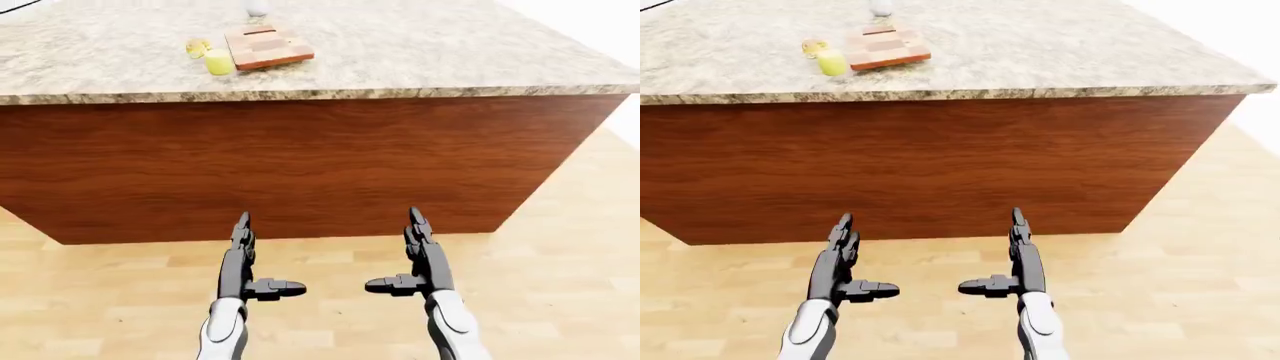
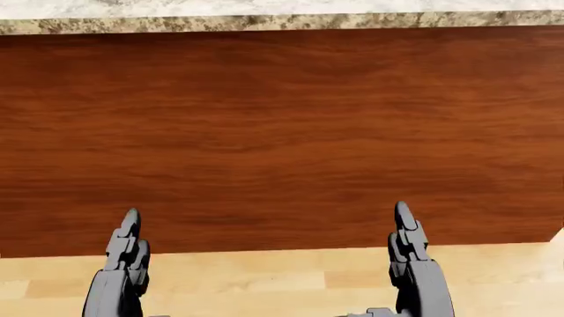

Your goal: Place the bread and cheese on the cutting board.

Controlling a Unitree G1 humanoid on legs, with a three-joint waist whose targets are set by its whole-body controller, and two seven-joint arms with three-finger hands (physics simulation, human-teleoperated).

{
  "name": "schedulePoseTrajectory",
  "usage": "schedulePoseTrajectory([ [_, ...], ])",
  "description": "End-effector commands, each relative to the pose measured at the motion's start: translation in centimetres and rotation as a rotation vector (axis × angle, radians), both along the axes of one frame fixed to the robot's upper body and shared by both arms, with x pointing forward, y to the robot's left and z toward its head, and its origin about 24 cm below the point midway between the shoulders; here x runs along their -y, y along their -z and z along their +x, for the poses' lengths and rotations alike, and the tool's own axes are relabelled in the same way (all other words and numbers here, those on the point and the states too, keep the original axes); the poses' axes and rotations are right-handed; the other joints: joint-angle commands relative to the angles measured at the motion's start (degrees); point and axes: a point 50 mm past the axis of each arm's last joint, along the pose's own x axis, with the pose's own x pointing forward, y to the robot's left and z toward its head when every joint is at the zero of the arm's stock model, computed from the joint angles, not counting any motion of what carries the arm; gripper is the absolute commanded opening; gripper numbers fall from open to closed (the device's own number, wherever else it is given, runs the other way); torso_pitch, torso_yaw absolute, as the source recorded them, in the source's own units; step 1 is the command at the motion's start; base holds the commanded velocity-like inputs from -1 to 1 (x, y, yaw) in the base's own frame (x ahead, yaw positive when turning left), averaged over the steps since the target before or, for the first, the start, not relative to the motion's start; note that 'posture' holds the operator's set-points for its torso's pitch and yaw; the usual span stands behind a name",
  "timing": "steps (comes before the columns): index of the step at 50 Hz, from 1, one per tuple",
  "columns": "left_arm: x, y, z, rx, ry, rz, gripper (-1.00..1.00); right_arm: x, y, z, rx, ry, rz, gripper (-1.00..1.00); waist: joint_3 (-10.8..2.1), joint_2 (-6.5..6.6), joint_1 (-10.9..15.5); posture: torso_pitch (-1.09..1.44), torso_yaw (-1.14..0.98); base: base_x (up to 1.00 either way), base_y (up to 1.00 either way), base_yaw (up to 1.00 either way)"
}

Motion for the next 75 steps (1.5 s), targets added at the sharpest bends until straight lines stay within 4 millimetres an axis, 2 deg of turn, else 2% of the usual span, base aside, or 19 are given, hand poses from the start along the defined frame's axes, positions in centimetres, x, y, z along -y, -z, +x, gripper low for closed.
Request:
schedulePoseTrajectory([
  [1,-0.5,-4.0,1.3,0.183,-0.007,0.007,1.00,-0.1,-3.6,1.2,0.163,-0.004,-0.003,1.00,-0.05,-0.45,-0.12,0.00,0.00,0.00,0.00,0.00],
  [3,-0.6,-4.8,1.5,0.211,-0.014,0.042,1.00,-0.2,-4.6,1.3,0.172,-0.010,-0.008,1.00,-3.67,-0.05,0.45,0.00,0.00,0.00,0.00,0.00],
  [5,-0.7,-4.9,1.6,0.215,-0.014,0.044,1.00,-0.1,-5.2,1.4,0.179,-0.015,-0.013,1.00,-1.15,-0.43,0.40,0.00,0.00,0.00,0.00,0.00],
  [7,-0.8,-5.4,1.8,0.219,-0.018,0.044,1.00,-0.1,-5.9,1.5,0.187,-0.018,-0.017,1.00,-3.87,-0.45,0.47,0.00,0.00,0.00,0.00,0.00],
  [12,-2.1,-7.8,3.0,0.189,-0.043,-0.004,1.00,-0.3,-8.0,1.9,0.178,-0.035,-0.067,1.00,-4.74,-0.23,0.61,0.00,0.00,0.00,0.00,0.00],
  [19,-2.9,-13.5,3.0,0.219,-0.039,0.051,1.00,-0.4,-13.5,2.5,0.197,-0.117,-0.100,1.00,-5.17,0.07,0.44,0.00,0.00,0.00,0.00,0.00],
  [28,-3.2,-17.9,2.8,0.268,-0.024,0.087,1.00,-0.2,-20.6,2.4,0.348,-0.151,-0.119,1.00,-5.07,0.34,0.49,0.00,0.00,0.00,0.00,0.00],
  [32,-3.2,-19.2,2.7,0.290,-0.025,0.087,1.00,0.1,-21.7,2.4,0.374,-0.134,-0.124,1.00,-4.53,0.30,0.42,0.00,0.00,0.00,0.00,0.00],
  [46,-3.4,-22.1,2.1,0.350,-0.030,0.079,1.00,-0.8,-24.2,1.4,0.433,-0.159,-0.125,1.00,-3.42,0.36,0.41,0.00,0.00,0.04,0.00,0.00],
  [47,-3.4,-22.2,2.1,0.352,-0.032,0.079,1.00,-0.9,-24.3,1.3,0.439,-0.162,-0.130,1.00,-4.57,0.68,0.35,0.00,0.00,0.05,0.00,0.00],
  [48,-3.4,-22.2,2.0,0.354,-0.031,0.080,1.00,-0.9,-24.3,1.3,0.439,-0.165,-0.126,1.00,-3.01,0.50,0.44,0.00,0.00,0.05,0.00,0.00],
  [50,-3.4,-22.1,2.1,0.352,-0.030,0.080,1.00,-1.0,-24.3,1.2,0.439,-0.170,-0.123,1.00,-4.34,0.80,0.33,0.00,0.00,0.05,0.00,0.00],
  [51,-3.3,-22.1,2.1,0.353,-0.030,0.079,1.00,-1.1,-24.3,1.1,0.440,-0.173,-0.122,1.00,-2.94,0.58,0.40,0.00,0.00,0.05,0.00,0.00],
  [55,-3.3,-22.1,2.1,0.355,-0.028,0.077,1.00,-1.2,-24.2,1.0,0.446,-0.181,-0.133,1.00,-4.40,0.76,0.33,0.00,0.00,0.05,0.00,0.00],
  [64,-2.8,-21.6,1.6,0.349,-0.012,0.070,1.00,-1.5,-23.8,0.7,0.443,-0.188,-0.132,1.00,-3.09,2.05,-0.11,0.00,0.00,0.13,0.08,0.00],
  [67,-2.9,-21.5,1.6,0.347,-0.014,0.068,1.00,-1.5,-23.7,0.7,0.443,-0.191,-0.135,1.00,-3.07,1.53,-0.02,0.00,0.00,0.13,0.09,0.00],
  [71,-2.9,-21.3,1.7,0.344,-0.014,0.067,1.00,-1.6,-23.4,0.8,0.439,-0.192,-0.132,1.00,-2.59,-2.04,-0.01,0.00,0.00,0.12,0.09,0.00],
  [72,-2.9,-21.3,1.6,0.344,-0.012,0.067,1.00,-1.7,-23.4,0.9,0.439,-0.194,-0.132,1.00,-2.93,-0.78,0.18,0.00,0.00,0.12,0.09,0.00],
  [75,-3.0,-21.1,1.5,0.341,-0.015,0.066,1.00,-1.8,-23.5,0.8,0.441,-0.200,-0.132,1.00,-3.30,-1.55,0.06,0.00,0.00,0.13,0.08,0.00],
])
